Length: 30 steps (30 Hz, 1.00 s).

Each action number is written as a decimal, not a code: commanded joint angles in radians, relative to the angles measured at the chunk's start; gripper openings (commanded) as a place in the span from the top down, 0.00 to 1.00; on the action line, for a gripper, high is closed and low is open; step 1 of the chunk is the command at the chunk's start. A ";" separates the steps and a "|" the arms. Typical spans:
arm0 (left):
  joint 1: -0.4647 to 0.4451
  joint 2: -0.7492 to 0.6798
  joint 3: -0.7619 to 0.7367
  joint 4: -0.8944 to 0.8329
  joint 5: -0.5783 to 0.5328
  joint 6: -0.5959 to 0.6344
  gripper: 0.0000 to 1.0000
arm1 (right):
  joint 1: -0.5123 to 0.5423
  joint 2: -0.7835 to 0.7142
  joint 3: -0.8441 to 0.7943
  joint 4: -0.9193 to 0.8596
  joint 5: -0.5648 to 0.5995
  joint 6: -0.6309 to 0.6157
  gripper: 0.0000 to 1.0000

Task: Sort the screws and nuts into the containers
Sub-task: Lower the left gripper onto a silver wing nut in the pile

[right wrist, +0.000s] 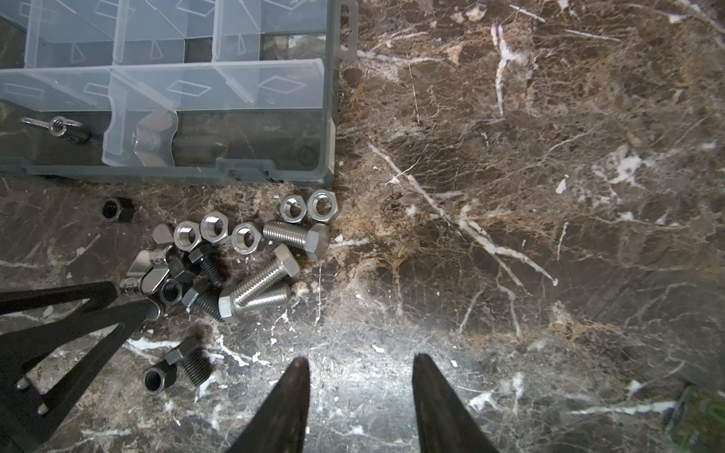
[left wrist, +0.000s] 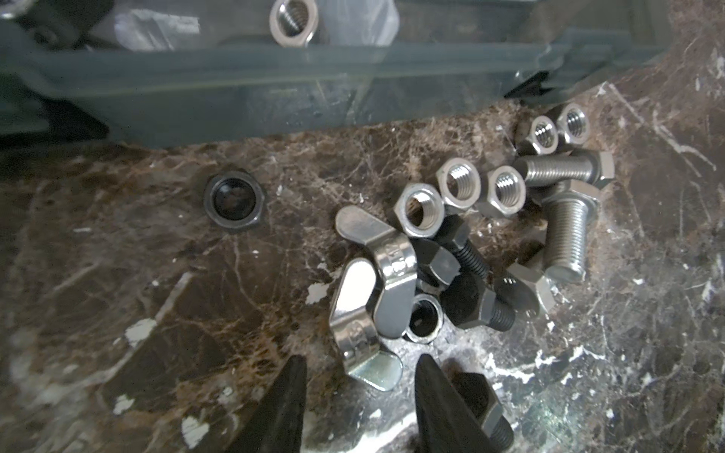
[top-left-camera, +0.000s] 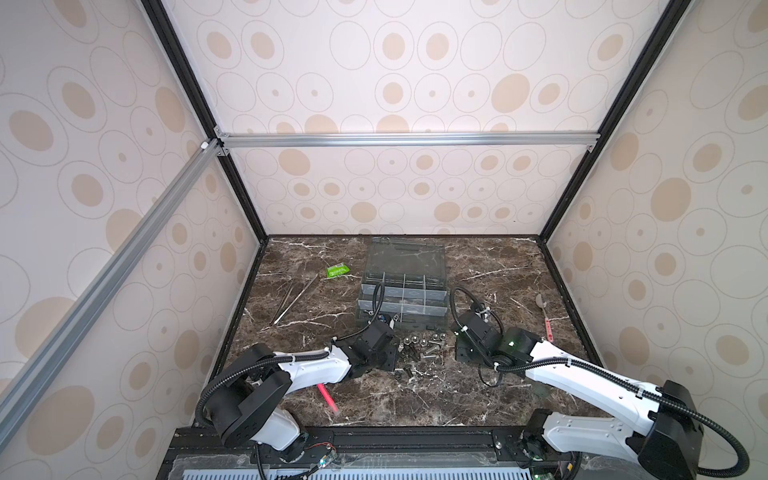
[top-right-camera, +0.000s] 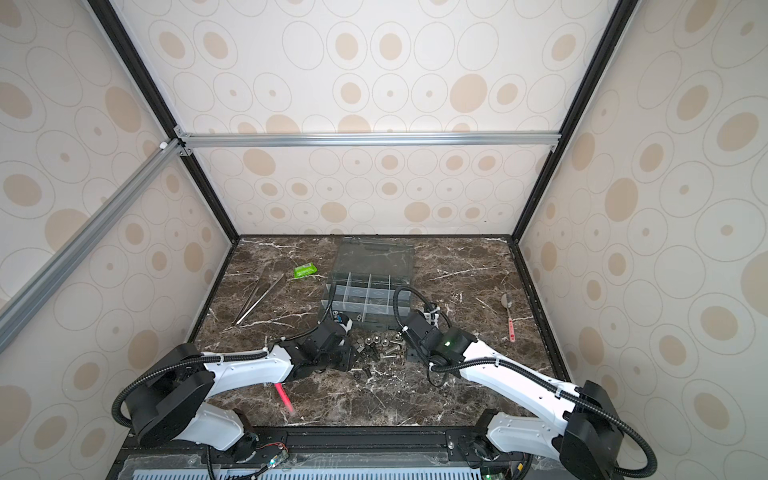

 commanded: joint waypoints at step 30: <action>-0.015 0.000 0.047 -0.104 -0.188 0.026 0.60 | 0.013 -0.004 -0.026 -0.005 0.008 0.037 0.54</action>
